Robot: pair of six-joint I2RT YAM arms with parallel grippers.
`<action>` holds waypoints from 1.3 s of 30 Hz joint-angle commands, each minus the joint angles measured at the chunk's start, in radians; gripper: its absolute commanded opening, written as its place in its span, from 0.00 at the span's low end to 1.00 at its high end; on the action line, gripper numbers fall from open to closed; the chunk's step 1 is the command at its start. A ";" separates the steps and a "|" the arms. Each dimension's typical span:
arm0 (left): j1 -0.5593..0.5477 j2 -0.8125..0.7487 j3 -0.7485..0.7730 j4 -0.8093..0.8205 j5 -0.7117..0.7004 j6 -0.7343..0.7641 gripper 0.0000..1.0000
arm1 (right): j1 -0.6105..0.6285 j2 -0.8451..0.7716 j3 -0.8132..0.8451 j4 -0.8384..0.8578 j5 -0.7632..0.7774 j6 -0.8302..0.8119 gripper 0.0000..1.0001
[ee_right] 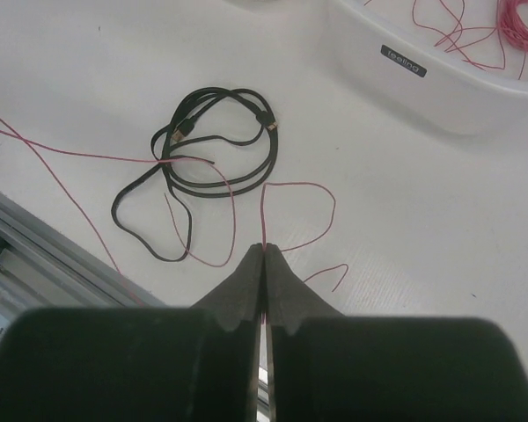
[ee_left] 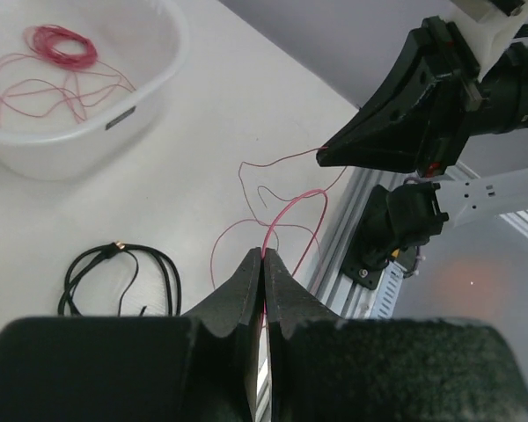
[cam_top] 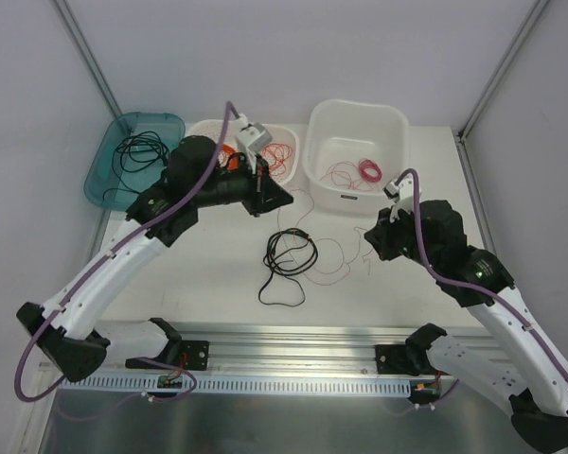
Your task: Untangle the cables
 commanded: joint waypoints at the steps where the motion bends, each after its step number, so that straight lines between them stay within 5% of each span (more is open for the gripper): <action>1: -0.110 0.112 0.053 0.005 -0.082 0.058 0.00 | -0.006 -0.037 -0.031 0.067 0.000 0.016 0.03; 13: -0.332 0.525 0.133 0.090 -0.137 0.029 0.00 | -0.009 -0.075 -0.185 0.055 0.185 0.083 0.07; 19: -0.343 0.589 0.046 0.134 -0.290 -0.043 0.01 | -0.007 -0.033 -0.219 0.070 0.078 0.089 0.14; 28: -0.321 0.512 -0.084 0.136 -0.428 -0.086 0.43 | -0.009 0.130 -0.266 0.095 0.053 0.155 0.18; 30: -0.303 0.465 -0.130 0.134 -0.436 -0.107 0.59 | -0.007 0.156 -0.262 0.090 0.045 0.166 0.30; 36: -0.208 0.321 -0.249 0.133 -0.458 -0.130 0.79 | -0.007 0.201 -0.243 0.049 0.062 0.238 0.80; 39: -0.128 0.238 -0.310 0.130 -0.444 -0.135 0.87 | -0.006 0.227 -0.249 0.047 0.051 0.284 0.93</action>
